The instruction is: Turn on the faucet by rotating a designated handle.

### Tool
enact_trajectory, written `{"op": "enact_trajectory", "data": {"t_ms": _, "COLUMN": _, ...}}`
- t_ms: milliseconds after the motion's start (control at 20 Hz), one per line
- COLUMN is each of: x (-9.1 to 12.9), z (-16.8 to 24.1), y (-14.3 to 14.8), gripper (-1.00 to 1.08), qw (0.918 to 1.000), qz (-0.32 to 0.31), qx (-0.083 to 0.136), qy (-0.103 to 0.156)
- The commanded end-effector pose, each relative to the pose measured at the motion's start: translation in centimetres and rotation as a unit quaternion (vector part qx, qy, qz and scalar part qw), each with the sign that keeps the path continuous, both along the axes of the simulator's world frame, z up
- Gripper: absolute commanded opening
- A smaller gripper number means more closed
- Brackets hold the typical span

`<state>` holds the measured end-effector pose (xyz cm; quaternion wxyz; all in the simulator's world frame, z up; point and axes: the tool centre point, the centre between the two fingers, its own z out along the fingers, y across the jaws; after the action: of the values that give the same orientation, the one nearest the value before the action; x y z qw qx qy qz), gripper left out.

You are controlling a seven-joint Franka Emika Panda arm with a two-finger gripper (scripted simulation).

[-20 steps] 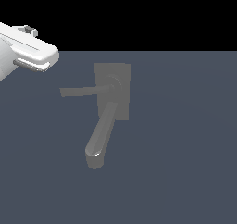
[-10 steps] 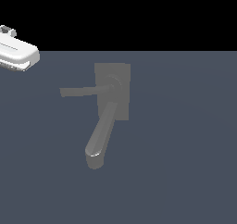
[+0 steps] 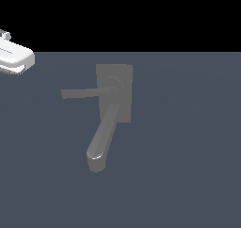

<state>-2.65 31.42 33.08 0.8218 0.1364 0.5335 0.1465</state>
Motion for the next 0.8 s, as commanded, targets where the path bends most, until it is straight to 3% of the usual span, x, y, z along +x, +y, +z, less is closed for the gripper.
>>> {"op": "enact_trajectory", "data": {"t_ms": 0, "x": 0.2, "z": -0.7, "y": -0.3, "gripper": -1.00, "qw": 1.0000, "qz": -0.002, "qx": -0.004, "qy": 0.006}}
{"op": "enact_trajectory", "data": {"t_ms": 350, "x": 1.0, "z": -5.3, "y": -2.8, "gripper": -1.00, "qw": 0.9982, "qz": -0.020, "qx": -0.033, "qy": 0.046}}
{"op": "enact_trajectory", "data": {"t_ms": 750, "x": 1.6, "z": -13.3, "y": -7.9, "gripper": -1.00, "qw": 0.9879, "qz": -0.054, "qx": -0.080, "qy": 0.122}}
